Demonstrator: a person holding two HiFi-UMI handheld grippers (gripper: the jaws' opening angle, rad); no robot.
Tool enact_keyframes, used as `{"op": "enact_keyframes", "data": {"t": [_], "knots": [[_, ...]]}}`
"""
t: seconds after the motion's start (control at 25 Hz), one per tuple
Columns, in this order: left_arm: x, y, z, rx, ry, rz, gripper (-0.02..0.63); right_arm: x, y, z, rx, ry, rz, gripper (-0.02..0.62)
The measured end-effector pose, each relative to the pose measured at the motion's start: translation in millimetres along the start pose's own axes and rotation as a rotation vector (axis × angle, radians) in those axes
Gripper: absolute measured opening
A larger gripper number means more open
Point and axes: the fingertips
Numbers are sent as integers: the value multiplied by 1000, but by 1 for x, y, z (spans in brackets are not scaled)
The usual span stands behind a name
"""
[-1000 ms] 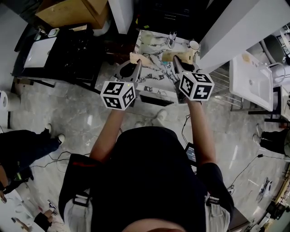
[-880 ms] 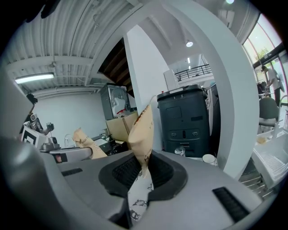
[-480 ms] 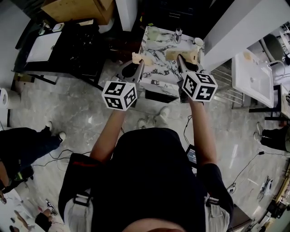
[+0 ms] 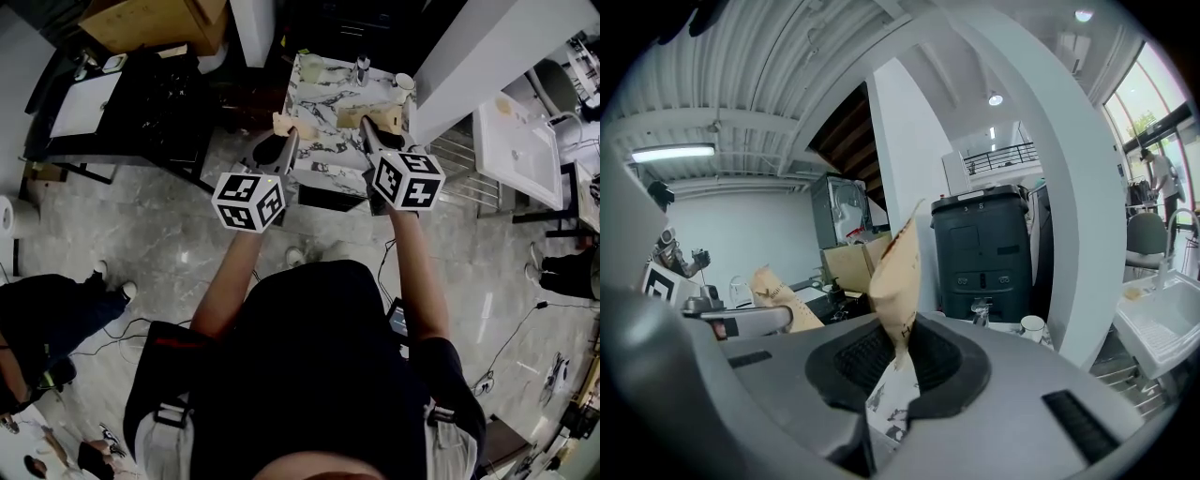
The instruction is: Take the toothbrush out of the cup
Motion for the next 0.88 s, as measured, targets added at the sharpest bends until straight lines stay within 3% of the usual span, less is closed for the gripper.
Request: {"op": "enact_keyframes", "data": {"t": [0.88], "knots": [[-7, -43, 23, -24, -9, 16, 40, -12, -28, -27, -53, -4, -33, 58]]}}
Point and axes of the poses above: the fingertips, and each gripper's own axes: z forward along the fingers, y to its left, x out of its underside, and after that the axes turned 9 degrees about -x, right-handed
